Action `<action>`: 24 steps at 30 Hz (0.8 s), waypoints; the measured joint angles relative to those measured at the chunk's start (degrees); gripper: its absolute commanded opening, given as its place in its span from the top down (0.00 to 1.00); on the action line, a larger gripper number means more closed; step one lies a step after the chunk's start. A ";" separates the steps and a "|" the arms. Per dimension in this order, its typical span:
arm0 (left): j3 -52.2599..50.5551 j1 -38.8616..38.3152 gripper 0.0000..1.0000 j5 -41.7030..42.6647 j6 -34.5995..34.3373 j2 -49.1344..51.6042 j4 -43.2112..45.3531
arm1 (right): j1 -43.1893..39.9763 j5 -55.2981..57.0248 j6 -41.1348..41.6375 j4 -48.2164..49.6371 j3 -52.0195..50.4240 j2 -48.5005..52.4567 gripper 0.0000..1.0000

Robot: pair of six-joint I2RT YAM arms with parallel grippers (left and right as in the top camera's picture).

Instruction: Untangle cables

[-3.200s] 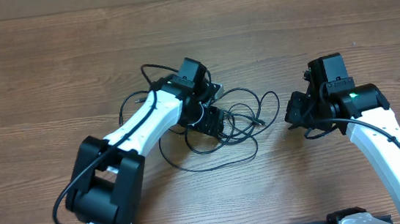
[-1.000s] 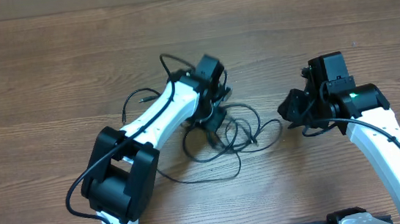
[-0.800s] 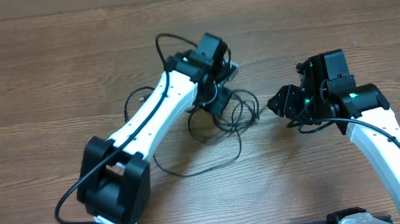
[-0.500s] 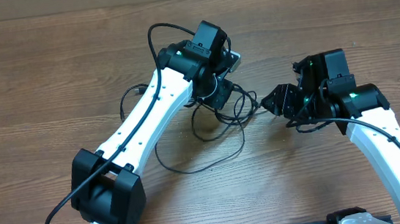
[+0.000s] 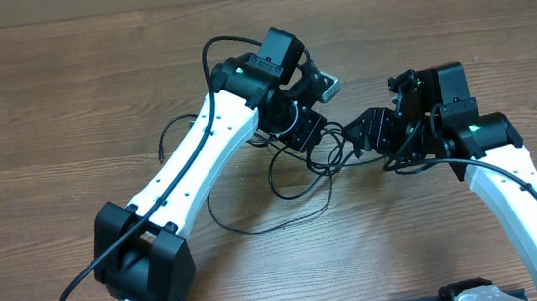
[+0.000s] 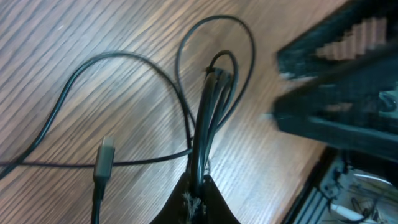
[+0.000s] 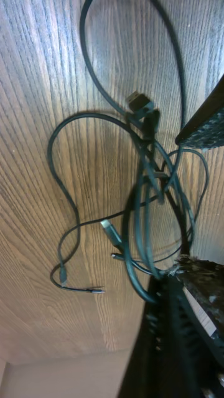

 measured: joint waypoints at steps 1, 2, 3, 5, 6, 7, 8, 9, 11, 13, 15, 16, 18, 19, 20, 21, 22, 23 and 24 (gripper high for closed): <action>0.00 0.00 0.96 0.85 0.46 -0.48 0.00 | 0.00 -0.04 0.02 0.02 0.00 0.00 0.46; 0.00 0.00 0.96 1.31 0.68 -0.85 0.00 | 0.00 -0.15 0.00 -0.02 0.00 -0.02 0.46; 0.02 0.00 0.96 1.77 0.87 -1.38 0.04 | 0.00 -0.24 0.00 -0.02 0.00 -0.02 0.46; 0.07 0.00 0.96 2.49 1.25 -2.73 0.20 | 0.00 -0.39 -0.02 -0.02 0.00 -0.02 0.46; 0.13 0.00 0.96 2.71 1.46 -3.28 0.22 | 0.00 -0.44 -0.02 -0.02 0.00 -0.02 0.46; 0.13 0.00 0.96 2.93 1.68 -3.93 0.44 | 0.00 -0.42 0.00 -0.04 0.00 -0.02 0.46; 0.15 0.00 0.96 3.26 1.77 -4.48 0.59 | 0.00 -0.44 0.00 -0.04 0.00 -0.02 0.46; 0.17 0.00 0.96 3.63 1.92 -5.01 0.66 | 0.00 -0.44 0.02 -0.04 0.00 -0.02 0.47; 0.22 0.00 0.96 4.61 2.05 -6.01 0.92 | 0.00 -0.44 0.00 -0.04 0.00 -0.02 0.47; 0.24 0.00 0.96 5.73 2.10 -6.82 1.29 | 0.00 -0.42 0.00 -0.07 0.00 -0.02 0.47; 0.28 0.00 0.96 6.69 2.10 -7.26 1.51 | 0.00 -0.42 0.00 -0.07 0.00 0.00 0.47; 0.33 0.00 0.96 6.97 2.10 -7.32 1.51 | 0.00 -0.39 -0.02 -0.11 0.00 -0.02 0.47; 0.33 0.00 0.96 7.45 2.10 -7.37 1.51 | 0.00 -0.39 0.02 -0.46 0.00 0.00 0.47; 0.33 0.00 0.96 7.61 2.10 -7.37 1.51 | 0.00 -0.35 0.00 -0.74 0.00 0.00 0.51; 0.33 0.00 0.96 7.80 2.10 -7.37 1.51 | 0.00 -0.20 -0.11 -1.01 0.00 -0.02 0.53; 0.33 0.00 0.96 8.07 2.10 -7.37 1.53 | 0.00 0.07 -0.07 -1.46 0.00 -0.02 0.58; 0.33 0.00 0.96 8.35 2.10 -7.37 1.55 | 0.00 0.39 0.00 -1.84 0.00 0.00 0.62; 0.33 0.00 0.96 8.68 2.10 -7.37 1.66 | 0.00 0.94 0.02 -2.25 0.00 0.00 0.65; 0.33 0.00 0.96 9.09 2.10 -7.37 1.81 | 0.00 1.70 0.00 -2.64 0.00 0.00 0.66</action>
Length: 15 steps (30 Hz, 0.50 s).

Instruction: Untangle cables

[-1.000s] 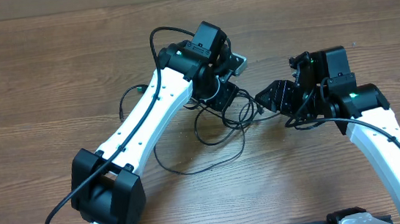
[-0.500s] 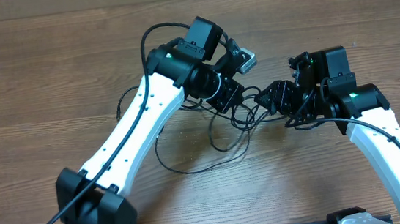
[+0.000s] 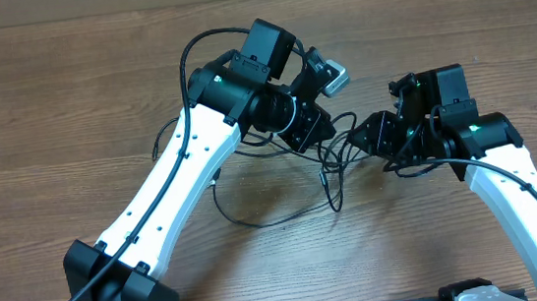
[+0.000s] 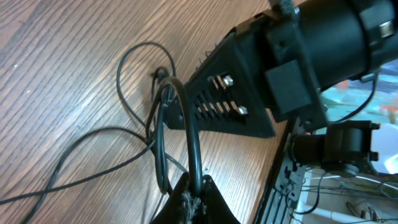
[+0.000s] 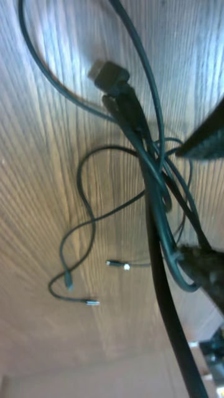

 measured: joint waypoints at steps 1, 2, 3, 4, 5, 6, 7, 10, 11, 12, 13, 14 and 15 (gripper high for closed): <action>0.00 0.00 0.96 0.26 0.00 0.00 0.07 | 0.00 0.59 0.00 -0.24 0.00 -0.02 0.67; 0.00 0.00 0.96 0.66 0.02 0.00 0.11 | 0.00 1.31 0.04 -0.44 0.00 -0.02 0.67; 0.00 0.00 0.96 0.90 0.02 0.00 0.11 | 0.00 2.03 0.11 -0.42 0.00 0.00 0.67; 0.00 0.00 0.96 1.11 0.02 0.00 0.11 | 0.00 2.47 0.17 -0.39 0.00 0.00 0.67; 0.00 0.00 0.96 1.27 0.02 0.00 0.11 | 0.00 3.19 0.15 -0.39 0.00 -0.02 0.66; 0.00 0.00 0.96 1.46 0.02 0.00 0.11 | 0.00 3.69 0.15 -0.39 0.00 0.00 0.66; 0.00 0.00 0.96 1.53 0.02 0.00 0.11 | 0.00 4.20 0.17 -0.42 0.00 0.00 0.66; 0.00 0.00 0.96 1.62 0.02 0.00 0.11 | 0.00 5.86 0.17 -0.42 -0.02 0.00 0.66; 0.00 0.00 0.96 1.55 0.02 0.00 0.09 | 0.00 6.23 0.15 -0.37 -0.02 0.00 0.66; 0.00 0.00 0.96 1.29 0.02 0.00 0.02 | 0.00 6.54 0.13 -0.37 -0.11 0.00 0.66; 0.00 0.00 0.96 1.07 0.02 0.00 -0.09 | 0.00 6.71 0.15 -0.35 -0.22 0.00 0.66; 0.00 0.00 0.96 0.85 0.02 0.00 -0.35 | 0.00 6.91 0.15 -0.31 -0.44 0.00 0.66; 0.00 0.02 0.96 0.74 0.02 0.00 -0.50 | 0.00 6.99 0.15 -0.31 -0.76 0.00 0.66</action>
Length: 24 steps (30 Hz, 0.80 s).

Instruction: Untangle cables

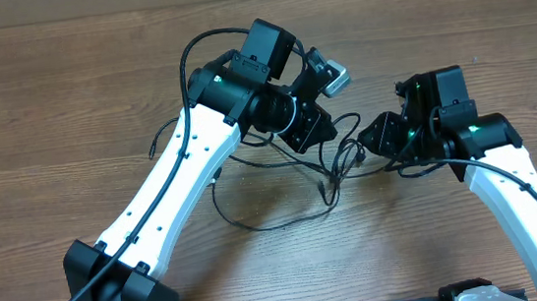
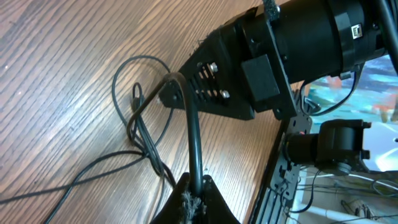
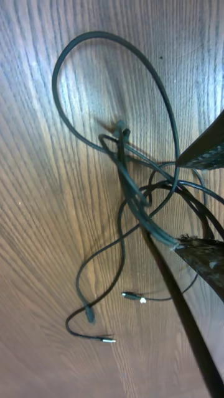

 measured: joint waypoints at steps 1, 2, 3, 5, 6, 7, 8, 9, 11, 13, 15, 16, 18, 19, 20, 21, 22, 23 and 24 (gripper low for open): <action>0.00 -0.02 0.96 -0.07 0.02 0.00 -0.09 | 0.00 0.11 0.02 0.15 -0.39 0.00 0.66; 0.00 -0.02 0.96 -0.13 0.02 0.00 -0.11 | 0.00 0.17 0.00 0.42 -0.83 0.00 0.66; 0.00 -0.02 0.96 -0.15 0.02 0.00 -0.11 | 0.00 0.22 -0.02 0.44 -1.25 0.02 0.66; 0.00 0.00 0.96 -0.13 0.02 0.00 -0.11 | 0.00 0.39 0.00 0.46 -1.92 0.20 0.66; 0.00 -0.02 0.96 -0.11 0.02 0.00 -0.11 | 0.00 0.48 0.02 0.42 -2.08 0.48 0.66; 0.00 -0.02 0.96 -0.04 0.02 0.00 -0.09 | 0.00 0.57 0.00 0.46 -2.10 0.83 0.66; 0.00 -0.02 0.96 0.07 0.02 0.00 -0.07 | 0.00 0.57 0.00 0.61 -2.10 1.36 0.66; 0.00 -0.02 0.96 0.07 0.02 0.00 -0.07 | 0.00 0.59 0.00 0.74 -2.10 1.68 0.66; 0.00 0.00 0.96 0.07 0.02 0.00 -0.04 | 0.00 0.61 -0.02 0.90 -2.10 2.58 0.66; 0.00 0.00 0.96 0.07 0.02 0.00 -0.04 | 0.00 0.59 0.02 1.03 -2.10 4.15 0.66; 0.00 -0.02 0.96 0.07 0.02 0.00 -0.04 | 0.00 0.57 0.02 1.20 -2.10 5.27 0.66; 0.00 -0.02 0.96 0.07 0.02 0.00 -0.04 | 0.00 0.55 0.04 1.66 -2.10 5.88 0.66; 0.00 -0.02 0.96 0.07 0.02 0.00 -0.04 | 0.00 0.15 0.07 2.86 -2.16 6.93 0.65; 0.00 -0.02 0.96 0.07 0.02 0.00 -0.04 | 0.00 -0.11 0.07 3.32 -2.16 7.28 0.62; 0.00 -0.02 0.96 0.07 0.02 0.00 -0.04 | 0.00 -0.35 0.04 3.76 -2.16 7.56 0.60; 0.00 -0.02 0.96 0.07 0.02 0.00 -0.04 | 0.00 -0.63 0.09 4.57 -2.21 7.85 0.59; 0.00 -0.02 0.96 0.07 0.02 0.00 -0.04 | 0.00 -0.81 0.24 5.18 -2.21 8.09 0.58; 0.00 -0.02 0.96 0.07 0.02 0.00 -0.04 | 0.00 -1.01 0.46 5.79 -2.21 8.24 0.58; 0.00 -0.02 0.96 0.07 0.02 0.00 -0.04 | 0.00 -1.11 0.61 6.21 -2.21 8.35 0.57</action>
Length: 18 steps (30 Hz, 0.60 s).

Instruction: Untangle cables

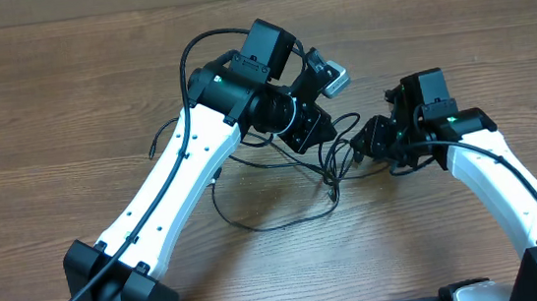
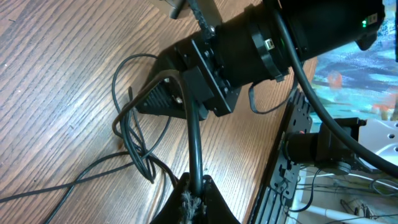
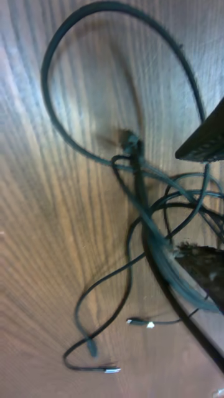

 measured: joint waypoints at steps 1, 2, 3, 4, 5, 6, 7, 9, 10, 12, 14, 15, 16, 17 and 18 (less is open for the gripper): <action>0.00 0.00 0.96 0.00 0.00 0.00 0.00 | 0.00 -0.04 0.37 0.63 0.00 0.07 0.57; 0.00 0.00 0.96 0.00 0.00 0.00 -0.02 | 0.00 -0.07 0.74 1.09 -0.04 0.07 0.57; 0.00 0.00 0.96 0.00 0.00 0.00 0.00 | 0.00 -0.13 1.03 1.60 -0.04 0.07 0.58; 0.00 0.00 0.96 0.00 0.00 0.00 0.00 | 0.00 -0.33 1.31 2.16 -0.04 0.07 0.58; 0.00 0.00 0.96 0.00 0.02 0.00 0.00 | 0.00 -0.44 1.57 2.60 -0.04 0.07 0.57; 0.00 0.00 0.96 0.00 0.02 0.00 0.00 | 0.00 -0.44 1.92 2.95 -0.04 0.07 0.58; 0.00 0.00 0.96 0.00 0.07 0.00 -0.02 | 0.00 -0.46 2.51 3.17 -0.04 0.07 0.58; 0.00 0.00 0.96 0.00 0.15 0.00 -0.02 | 0.00 -0.44 4.00 3.13 -0.04 0.07 0.58; 0.00 0.00 0.96 0.00 0.15 0.00 -0.04 | 0.00 -0.44 4.94 3.15 -0.04 0.07 0.58; 0.00 0.00 0.96 0.00 0.17 0.00 -0.04 | 0.00 -0.42 6.71 3.17 -0.04 0.07 0.58; 0.00 0.00 0.96 0.00 0.15 0.00 -0.04 | 0.00 -0.35 8.50 3.17 -0.04 0.07 0.58; 0.00 0.02 0.96 0.00 0.17 0.00 -0.04 | 0.00 -0.26 9.62 3.17 -0.04 0.07 0.57; 0.00 0.02 0.96 0.00 0.17 0.00 -0.04 | 0.00 -0.22 10.38 3.17 -0.04 0.07 0.57; 0.00 0.00 0.96 0.00 0.17 0.00 -0.04 | 0.00 -0.17 11.37 3.17 -0.04 0.07 0.57; 0.00 0.02 0.96 0.00 0.17 0.00 -0.04 | 0.00 0.00 12.41 3.17 -0.04 0.07 0.57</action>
